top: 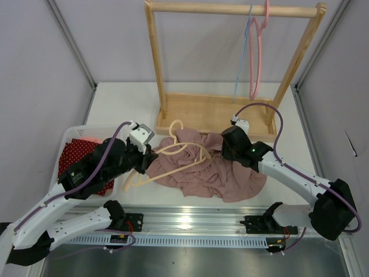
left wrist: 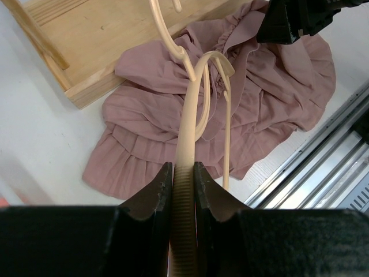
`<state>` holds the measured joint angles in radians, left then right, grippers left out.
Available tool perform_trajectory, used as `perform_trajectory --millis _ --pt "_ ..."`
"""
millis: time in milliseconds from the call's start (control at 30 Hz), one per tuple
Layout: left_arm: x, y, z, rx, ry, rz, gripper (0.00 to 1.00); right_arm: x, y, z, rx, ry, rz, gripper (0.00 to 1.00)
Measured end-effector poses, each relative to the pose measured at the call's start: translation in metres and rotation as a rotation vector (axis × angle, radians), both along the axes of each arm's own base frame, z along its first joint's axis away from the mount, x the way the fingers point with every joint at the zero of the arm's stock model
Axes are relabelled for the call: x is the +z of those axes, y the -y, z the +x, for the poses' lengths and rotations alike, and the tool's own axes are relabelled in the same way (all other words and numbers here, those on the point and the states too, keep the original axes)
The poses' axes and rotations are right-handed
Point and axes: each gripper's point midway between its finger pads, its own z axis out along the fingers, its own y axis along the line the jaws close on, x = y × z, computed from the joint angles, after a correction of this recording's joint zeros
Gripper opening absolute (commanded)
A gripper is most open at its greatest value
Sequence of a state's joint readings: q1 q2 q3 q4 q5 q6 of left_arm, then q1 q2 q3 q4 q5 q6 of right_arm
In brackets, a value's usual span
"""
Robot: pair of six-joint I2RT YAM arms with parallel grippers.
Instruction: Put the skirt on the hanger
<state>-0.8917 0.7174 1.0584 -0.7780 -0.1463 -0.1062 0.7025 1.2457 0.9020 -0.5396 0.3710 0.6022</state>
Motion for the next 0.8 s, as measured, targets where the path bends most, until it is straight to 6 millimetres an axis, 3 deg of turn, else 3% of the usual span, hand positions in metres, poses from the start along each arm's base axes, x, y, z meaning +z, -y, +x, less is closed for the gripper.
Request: perform_trajectory --millis 367,800 --pt "0.003 0.01 0.007 0.001 0.007 -0.024 0.0 0.003 -0.01 0.0 0.024 0.012 0.025 0.52" --pt "0.003 0.013 0.009 0.001 0.01 -0.031 0.0 -0.012 -0.01 0.008 0.0 -0.002 -0.007 0.39"
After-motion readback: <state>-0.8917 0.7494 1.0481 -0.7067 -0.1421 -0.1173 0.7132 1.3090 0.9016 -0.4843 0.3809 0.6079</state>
